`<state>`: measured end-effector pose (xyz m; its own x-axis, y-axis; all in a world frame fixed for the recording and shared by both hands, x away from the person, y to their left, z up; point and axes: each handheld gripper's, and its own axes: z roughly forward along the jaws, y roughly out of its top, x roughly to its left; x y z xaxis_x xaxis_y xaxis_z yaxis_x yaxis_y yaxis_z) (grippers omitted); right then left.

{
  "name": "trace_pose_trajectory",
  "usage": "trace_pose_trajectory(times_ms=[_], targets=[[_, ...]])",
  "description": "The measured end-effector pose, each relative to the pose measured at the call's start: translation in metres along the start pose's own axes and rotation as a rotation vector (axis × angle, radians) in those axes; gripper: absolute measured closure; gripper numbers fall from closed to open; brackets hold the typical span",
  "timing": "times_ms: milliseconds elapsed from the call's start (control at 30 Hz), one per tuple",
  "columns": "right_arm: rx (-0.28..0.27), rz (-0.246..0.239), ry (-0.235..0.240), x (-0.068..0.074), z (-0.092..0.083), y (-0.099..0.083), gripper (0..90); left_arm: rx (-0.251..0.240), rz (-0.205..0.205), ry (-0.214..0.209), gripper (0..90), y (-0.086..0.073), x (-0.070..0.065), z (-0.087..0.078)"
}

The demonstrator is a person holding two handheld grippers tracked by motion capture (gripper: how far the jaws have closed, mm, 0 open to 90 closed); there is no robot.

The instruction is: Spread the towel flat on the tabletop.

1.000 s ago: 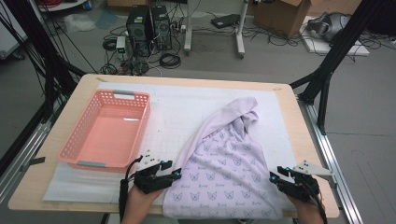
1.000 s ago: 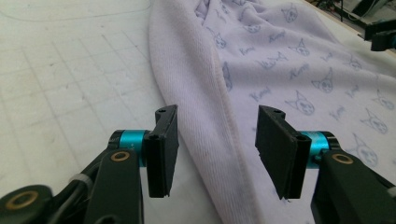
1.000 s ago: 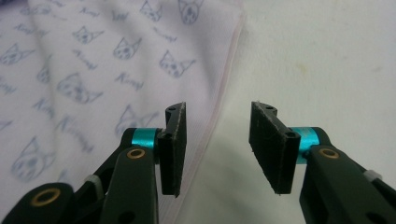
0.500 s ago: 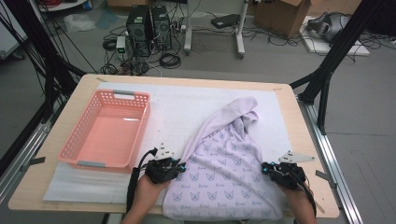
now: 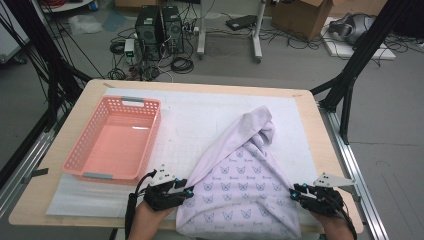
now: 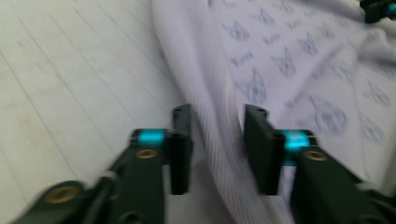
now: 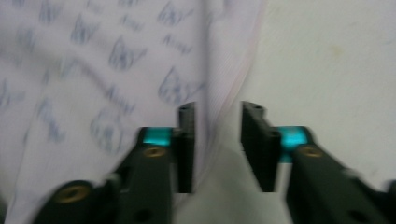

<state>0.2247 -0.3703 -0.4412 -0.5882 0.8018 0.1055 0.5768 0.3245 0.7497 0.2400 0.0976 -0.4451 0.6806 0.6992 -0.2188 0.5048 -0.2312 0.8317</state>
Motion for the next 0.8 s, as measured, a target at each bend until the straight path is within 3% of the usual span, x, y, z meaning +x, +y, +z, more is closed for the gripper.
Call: trace_pose_trajectory(times_ms=[67,167,300,367,467,500,533,567,600,667,800], targets=[[-0.043,0.03,-0.015,-0.003,0.001,0.005,56.6,-0.018,-0.008,-0.011,54.8,0.006,0.003,0.007],[-0.068,0.037,-0.055,-0.005,0.007,0.012,54.8,-0.011,0.006,-0.007,54.7,0.02,0.008,0.022],[-0.064,0.029,-0.089,-0.007,0.023,0.025,54.9,0.0,0.018,0.01,51.9,0.04,0.011,0.045],[-0.054,0.021,-0.085,-0.007,0.033,0.032,54.4,0.038,0.021,0.013,48.2,0.048,0.01,0.058],[-0.026,-0.006,-0.084,-0.006,0.048,0.038,54.9,0.082,0.051,0.038,47.4,0.048,0.011,0.077],[-0.011,-0.018,-0.083,-0.006,0.052,0.04,58.9,0.093,0.06,0.041,47.8,0.047,0.012,0.081],[0.001,-0.028,-0.076,-0.006,0.055,0.04,65.9,0.084,0.078,0.058,50.3,0.046,0.011,0.081],[0.0,-0.033,-0.062,-0.006,0.056,0.04,72.6,0.091,0.118,0.096,58.7,0.046,0.008,0.081],[0.005,-0.041,-0.032,-0.005,0.056,0.04,83.9,0.097,0.133,0.113,67.9,0.046,0.008,0.08],[0.018,-0.059,-0.02,-0.005,0.052,0.039,86.6,0.106,0.095,0.099,82.1,0.047,0.01,0.076],[0.035,-0.033,-0.019,-0.012,0.034,0.027,87.5,0.107,0.036,0.075,85.7,0.041,0.013,0.062]])
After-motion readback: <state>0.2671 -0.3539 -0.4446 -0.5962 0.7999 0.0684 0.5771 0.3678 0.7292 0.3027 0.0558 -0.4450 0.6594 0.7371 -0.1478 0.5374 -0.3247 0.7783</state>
